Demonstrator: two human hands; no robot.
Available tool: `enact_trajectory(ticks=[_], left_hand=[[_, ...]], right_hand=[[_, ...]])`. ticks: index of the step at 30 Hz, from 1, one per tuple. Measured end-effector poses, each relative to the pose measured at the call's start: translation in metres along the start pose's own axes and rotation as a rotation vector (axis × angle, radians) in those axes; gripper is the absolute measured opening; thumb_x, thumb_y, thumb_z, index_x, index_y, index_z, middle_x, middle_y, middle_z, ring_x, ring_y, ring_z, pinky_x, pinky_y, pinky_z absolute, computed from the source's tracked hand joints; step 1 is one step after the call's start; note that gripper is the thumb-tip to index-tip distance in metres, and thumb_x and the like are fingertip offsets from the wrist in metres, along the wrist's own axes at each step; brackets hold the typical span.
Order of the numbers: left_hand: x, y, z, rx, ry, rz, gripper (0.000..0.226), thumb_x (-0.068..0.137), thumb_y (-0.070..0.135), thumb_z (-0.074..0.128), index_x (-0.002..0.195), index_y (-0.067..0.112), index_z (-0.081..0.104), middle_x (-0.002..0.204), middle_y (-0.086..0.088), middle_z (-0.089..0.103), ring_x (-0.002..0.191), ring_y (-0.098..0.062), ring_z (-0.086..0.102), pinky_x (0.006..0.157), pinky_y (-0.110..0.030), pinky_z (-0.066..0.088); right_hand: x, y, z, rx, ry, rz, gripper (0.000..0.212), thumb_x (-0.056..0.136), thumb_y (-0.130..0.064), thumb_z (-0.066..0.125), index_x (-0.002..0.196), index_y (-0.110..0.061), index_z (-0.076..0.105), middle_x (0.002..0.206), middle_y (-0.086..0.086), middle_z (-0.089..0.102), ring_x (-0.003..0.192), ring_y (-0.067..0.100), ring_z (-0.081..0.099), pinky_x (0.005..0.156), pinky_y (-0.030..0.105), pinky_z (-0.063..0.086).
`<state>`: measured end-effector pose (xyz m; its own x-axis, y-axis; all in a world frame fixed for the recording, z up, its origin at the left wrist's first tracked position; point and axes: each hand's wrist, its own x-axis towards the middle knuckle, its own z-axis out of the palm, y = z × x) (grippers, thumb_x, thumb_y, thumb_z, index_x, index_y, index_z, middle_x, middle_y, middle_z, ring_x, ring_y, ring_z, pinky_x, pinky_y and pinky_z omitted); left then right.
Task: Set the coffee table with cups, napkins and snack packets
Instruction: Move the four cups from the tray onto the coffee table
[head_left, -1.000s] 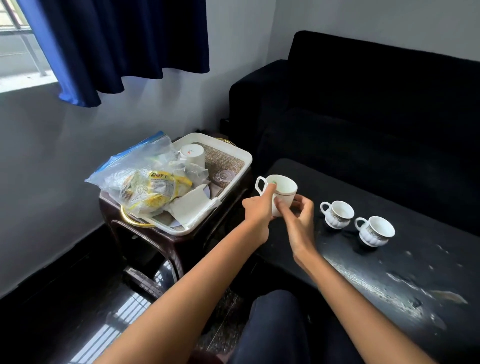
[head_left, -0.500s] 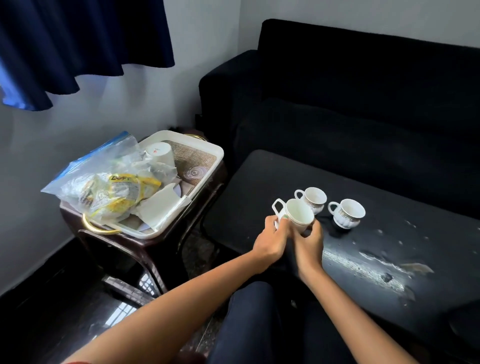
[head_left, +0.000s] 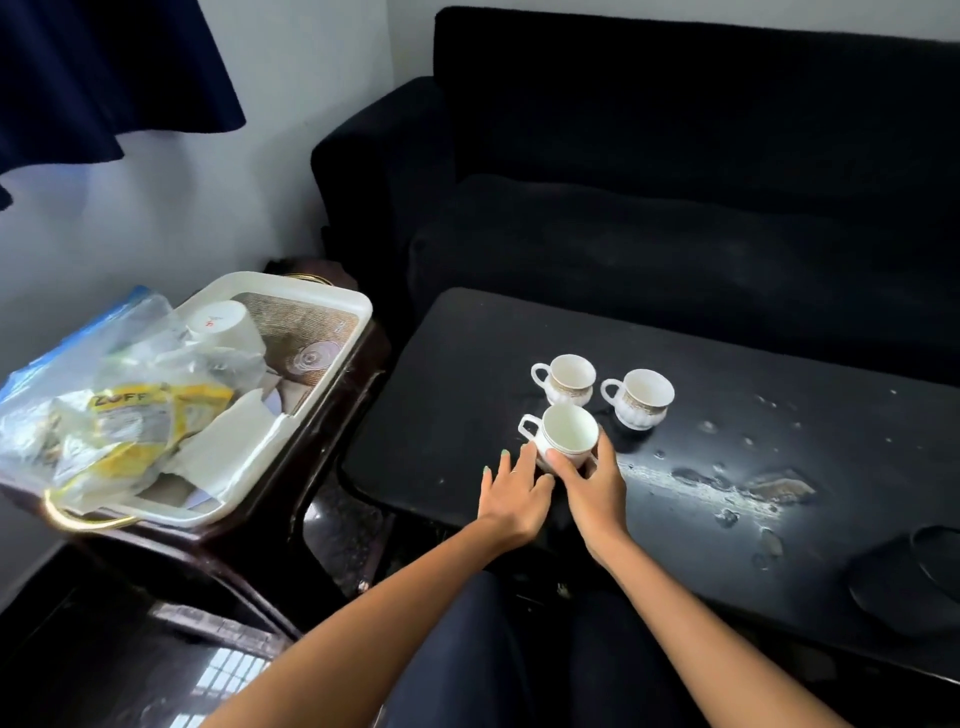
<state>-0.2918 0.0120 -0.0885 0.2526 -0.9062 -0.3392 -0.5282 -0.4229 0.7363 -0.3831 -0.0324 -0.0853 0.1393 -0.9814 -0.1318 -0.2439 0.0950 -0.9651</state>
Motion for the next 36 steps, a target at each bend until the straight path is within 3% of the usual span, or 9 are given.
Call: enact_trajectory(ticks=[3,10,15,20,27,31,36], left_hand=[[0.007,-0.008,0.003,0.081,0.018,0.039,0.062,0.097,0.030,0.029,0.153,0.020,0.003,0.161,0.000,0.008,0.148,-0.021,-0.007,0.118,-0.039,-0.009],[0.018,-0.014,0.009,0.117,0.081,0.087,0.064,0.094,0.028,0.032,0.153,0.026,0.007,0.160,0.007,0.012,0.148,-0.019,-0.006,0.118,-0.043,-0.008],[0.028,-0.016,0.007,0.209,0.150,0.019,0.059,0.096,0.036,0.029,0.152,0.029,0.013,0.159,0.010,0.017,0.147,-0.011,0.004,0.118,-0.033,0.002],[0.031,-0.015,0.009,0.212,0.145,0.007,0.059,0.096,0.035,0.029,0.152,0.032,0.011,0.159,0.012,0.014,0.147,-0.010,0.002,0.116,-0.031,0.000],[0.025,-0.013,0.008,0.175,0.111,-0.020,0.064,0.097,0.026,0.033,0.153,0.016,0.004,0.162,0.000,0.004,0.148,-0.016,-0.003,0.118,-0.033,-0.003],[0.014,-0.014,0.001,0.234,0.064,-0.009,0.067,0.096,0.028,0.040,0.153,0.014,0.007,0.162,-0.001,0.003,0.148,-0.018,-0.004,0.120,-0.033,0.001],[-0.005,-0.011,-0.016,0.349,-0.052,0.002,0.066,0.094,0.028,0.045,0.152,0.015,0.016,0.161,0.000,0.011,0.148,-0.019,0.004,0.120,-0.035,0.011]], right_hand=[[0.006,0.004,0.001,-0.046,-0.003,-0.007,0.073,0.079,-0.020,0.073,0.142,-0.021,0.036,0.136,0.001,0.054,0.126,0.017,0.050,0.107,0.041,0.039],[0.014,0.010,0.009,-0.099,0.084,-0.048,0.074,0.078,-0.026,0.074,0.142,-0.023,0.037,0.136,-0.003,0.054,0.125,0.013,0.051,0.106,0.037,0.041],[0.022,0.009,0.012,-0.140,0.109,-0.062,0.075,0.079,-0.026,0.073,0.143,-0.021,0.035,0.139,0.000,0.051,0.127,0.016,0.048,0.106,0.037,0.038],[0.027,0.008,0.010,-0.145,0.084,-0.063,0.075,0.079,-0.026,0.072,0.143,-0.020,0.034,0.142,0.000,0.049,0.130,0.016,0.046,0.108,0.037,0.037],[0.026,0.010,0.005,-0.156,0.115,0.064,0.093,0.072,-0.016,0.076,0.146,-0.018,0.019,0.149,0.009,0.019,0.136,0.023,0.030,0.112,0.037,0.030],[0.017,0.012,-0.008,-0.135,0.082,0.169,0.084,0.074,-0.012,0.073,0.144,-0.016,0.026,0.147,0.008,0.024,0.135,0.026,0.034,0.110,0.044,0.035],[-0.004,0.013,-0.020,-0.254,0.021,0.199,0.060,0.078,-0.012,0.068,0.134,-0.012,0.046,0.134,0.006,0.042,0.128,0.022,0.040,0.103,0.035,0.038]])
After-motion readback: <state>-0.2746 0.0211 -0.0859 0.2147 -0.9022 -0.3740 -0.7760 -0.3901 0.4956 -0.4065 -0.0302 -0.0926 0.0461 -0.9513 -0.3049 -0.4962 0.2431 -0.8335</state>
